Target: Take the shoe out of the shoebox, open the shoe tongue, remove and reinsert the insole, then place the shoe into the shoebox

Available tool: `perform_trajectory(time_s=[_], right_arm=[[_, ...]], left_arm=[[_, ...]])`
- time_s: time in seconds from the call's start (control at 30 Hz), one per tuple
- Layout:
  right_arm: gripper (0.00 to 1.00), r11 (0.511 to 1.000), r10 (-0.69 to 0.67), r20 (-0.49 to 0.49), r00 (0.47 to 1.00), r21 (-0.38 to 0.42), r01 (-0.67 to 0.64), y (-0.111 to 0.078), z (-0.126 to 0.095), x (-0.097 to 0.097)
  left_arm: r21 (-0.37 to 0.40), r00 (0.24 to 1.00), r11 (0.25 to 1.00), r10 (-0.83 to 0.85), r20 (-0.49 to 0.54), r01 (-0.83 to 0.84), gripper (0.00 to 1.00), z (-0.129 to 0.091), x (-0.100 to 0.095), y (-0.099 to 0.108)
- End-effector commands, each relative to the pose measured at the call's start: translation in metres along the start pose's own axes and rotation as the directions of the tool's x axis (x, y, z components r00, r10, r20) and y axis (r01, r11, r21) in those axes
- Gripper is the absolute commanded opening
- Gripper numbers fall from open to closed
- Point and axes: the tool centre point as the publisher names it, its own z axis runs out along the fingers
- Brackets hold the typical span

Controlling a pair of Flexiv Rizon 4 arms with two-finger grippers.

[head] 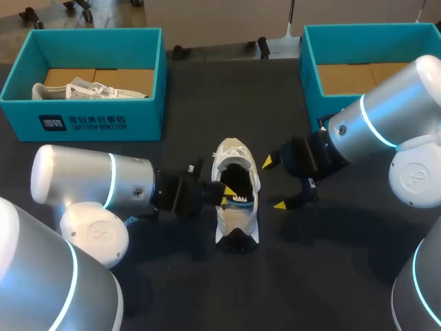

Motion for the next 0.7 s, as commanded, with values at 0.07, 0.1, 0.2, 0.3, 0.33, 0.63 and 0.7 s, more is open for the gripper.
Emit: perform_trajectory(time_s=[0.07,0.1,0.2,0.3,0.33,0.63,0.7], right_arm=[[1.00,1.000,-0.002,0.002,1.000,-0.002,0.002,0.000,0.000,0.001],[1.00,1.000,-0.002,0.002,1.000,-0.002,0.002,0.000,0.000,0.001],[1.00,1.000,-0.002,0.002,1.000,-0.002,0.002,0.000,0.000,0.001],[1.00,1.000,-0.002,0.002,1.000,-0.002,0.002,0.000,0.000,0.001],[1.00,1.000,-0.002,0.002,1.000,-0.002,0.002,0.000,0.000,0.001],[1.00,1.000,-0.002,0.002,1.000,-0.002,0.002,0.000,0.000,0.001],[1.00,1.000,-0.002,0.002,1.000,-0.002,0.002,0.000,0.000,0.001]], left_arm=[[-0.020,1.000,1.000,0.007,-0.002,-0.007,0.00,0.009,-0.002,0.004],[-0.021,1.000,1.000,0.008,0.000,-0.008,0.00,0.010,-0.002,0.005],[-0.030,1.000,0.999,0.027,0.008,-0.027,0.00,0.013,-0.003,0.007],[-0.044,0.999,0.998,0.043,0.014,-0.042,0.00,0.015,-0.004,0.011],[-0.047,0.999,0.998,0.043,0.015,-0.043,0.00,0.015,-0.004,0.013],[-0.069,0.998,0.997,0.045,0.048,-0.041,0.00,0.013,-0.009,0.015],[-0.075,0.998,0.996,0.046,0.048,-0.042,0.00,0.013,-0.010,0.016]])
